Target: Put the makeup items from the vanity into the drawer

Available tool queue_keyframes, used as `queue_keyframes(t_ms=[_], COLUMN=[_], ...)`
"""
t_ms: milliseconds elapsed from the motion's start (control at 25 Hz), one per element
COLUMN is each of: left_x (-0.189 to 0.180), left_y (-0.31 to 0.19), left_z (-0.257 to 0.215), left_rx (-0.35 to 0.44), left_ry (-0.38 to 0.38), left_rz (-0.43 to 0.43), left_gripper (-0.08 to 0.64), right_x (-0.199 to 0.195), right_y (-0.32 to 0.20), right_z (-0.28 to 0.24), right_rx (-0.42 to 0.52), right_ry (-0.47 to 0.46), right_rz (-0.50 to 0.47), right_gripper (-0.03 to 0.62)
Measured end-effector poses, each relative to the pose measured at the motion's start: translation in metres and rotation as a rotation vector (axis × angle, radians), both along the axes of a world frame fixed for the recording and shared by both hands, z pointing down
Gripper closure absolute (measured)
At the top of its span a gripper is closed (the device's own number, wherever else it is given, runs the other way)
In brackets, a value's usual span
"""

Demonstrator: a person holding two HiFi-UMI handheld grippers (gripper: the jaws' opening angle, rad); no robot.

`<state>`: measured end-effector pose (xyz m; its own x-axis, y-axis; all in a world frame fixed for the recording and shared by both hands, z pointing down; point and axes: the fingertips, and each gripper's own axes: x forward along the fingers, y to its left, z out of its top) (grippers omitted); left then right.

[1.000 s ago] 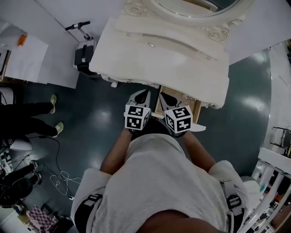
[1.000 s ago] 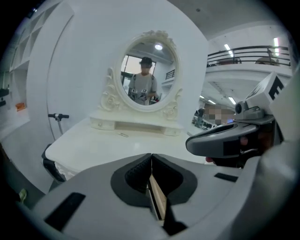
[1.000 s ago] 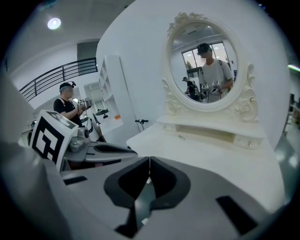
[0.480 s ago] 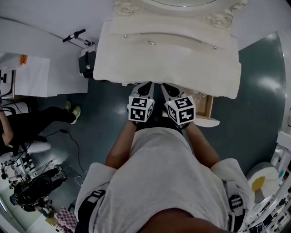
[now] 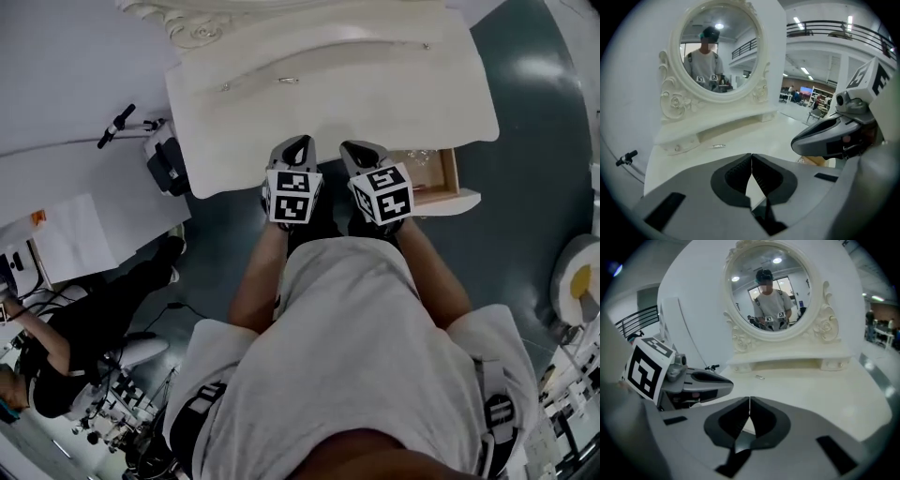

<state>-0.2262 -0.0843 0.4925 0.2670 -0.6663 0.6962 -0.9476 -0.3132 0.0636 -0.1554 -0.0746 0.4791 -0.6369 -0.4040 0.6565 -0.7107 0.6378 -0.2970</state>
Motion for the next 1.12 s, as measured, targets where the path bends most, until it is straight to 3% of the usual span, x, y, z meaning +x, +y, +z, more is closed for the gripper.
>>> queue_keyframes(t_ms=[320, 720, 1000, 1120], left_x=[-0.015, -0.033, -0.039, -0.046], left_y=[-0.031, -0.067, -0.094, -0.104], left_z=[0.029, 0.062, 0.082, 0.085], left_rx=[-0.07, -0.127, -0.115, -0.017], left_ry=[-0.004, -0.007, -0.111, -0.302], left_rz=[0.247, 0.308, 0.357, 0.453], left_gripper=[0.554, 0.554, 0.554, 0.553], right_x=[-0.027, -0.037, -0.041, -0.041], right_y=[-0.019, -0.032, -0.042, -0.042], right_z=[0.02, 0.035, 0.051, 0.061], right_rx=[-0.016, -0.023, -0.063, -0.088], right_ry=[0.025, 0.063, 0.053, 0.056], right_rz=[0.159, 0.232, 0.25, 0.245], right_gripper=[0.577, 0.577, 0.577, 0.577])
